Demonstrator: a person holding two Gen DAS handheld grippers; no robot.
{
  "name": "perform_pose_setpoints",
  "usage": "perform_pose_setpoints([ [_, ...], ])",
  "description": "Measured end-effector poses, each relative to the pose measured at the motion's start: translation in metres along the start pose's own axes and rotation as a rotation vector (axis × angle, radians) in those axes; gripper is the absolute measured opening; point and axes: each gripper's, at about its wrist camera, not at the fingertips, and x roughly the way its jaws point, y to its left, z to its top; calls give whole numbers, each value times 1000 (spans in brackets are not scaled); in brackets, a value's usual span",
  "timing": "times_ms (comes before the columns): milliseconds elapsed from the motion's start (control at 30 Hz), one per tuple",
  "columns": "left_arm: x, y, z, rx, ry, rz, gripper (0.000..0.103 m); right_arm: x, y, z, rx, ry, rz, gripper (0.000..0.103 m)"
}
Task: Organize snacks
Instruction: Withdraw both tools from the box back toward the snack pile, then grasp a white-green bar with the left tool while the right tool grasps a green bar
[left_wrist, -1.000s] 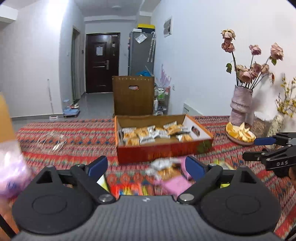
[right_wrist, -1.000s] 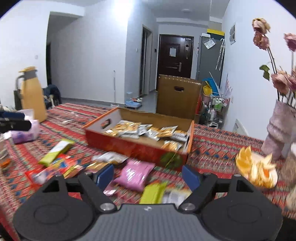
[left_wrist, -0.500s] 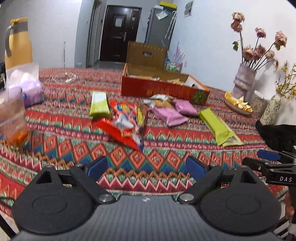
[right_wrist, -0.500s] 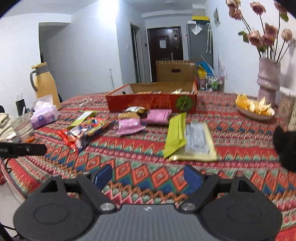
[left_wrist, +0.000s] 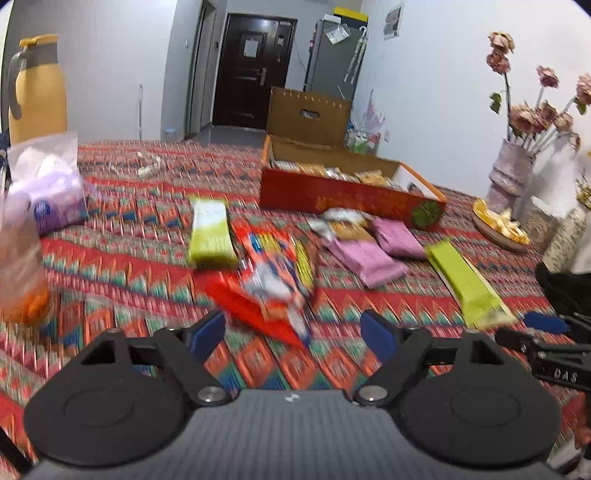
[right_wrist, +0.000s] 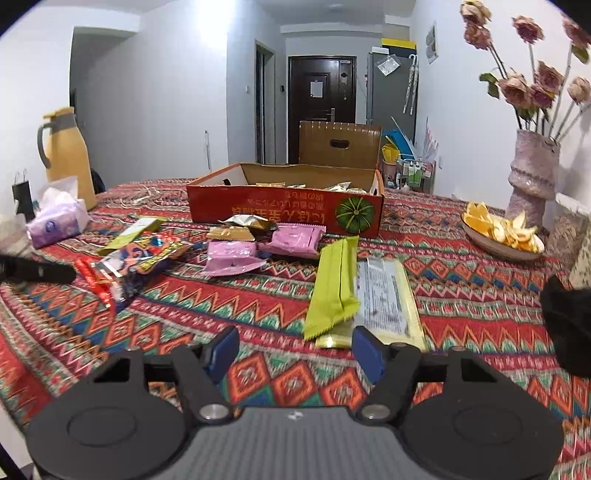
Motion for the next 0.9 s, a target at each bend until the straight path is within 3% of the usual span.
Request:
perform_pose_setpoints([
  [167,47,28,46,14,-28,13,77,37,6,22,-85,1,-68,59],
  [333,121,52,76,65,46,118,77,87,9,39,-151,44,-140,53],
  [467,159,63,82,65,77,140,76,116,7,44,-171,80,-173,48],
  [533,172,70,84,44,95,140,73,125,5,44,-180,94,-194,42],
  [633,184,77,84,15,123,131,59,131,2,43,-183,106,-202,40],
  [700,187,81,82,7,131,118,44,132,2,43,-189,108,-209,40],
  [900,171,84,79,-14,114,122,37,122,-1,43,-158,104,-184,35],
])
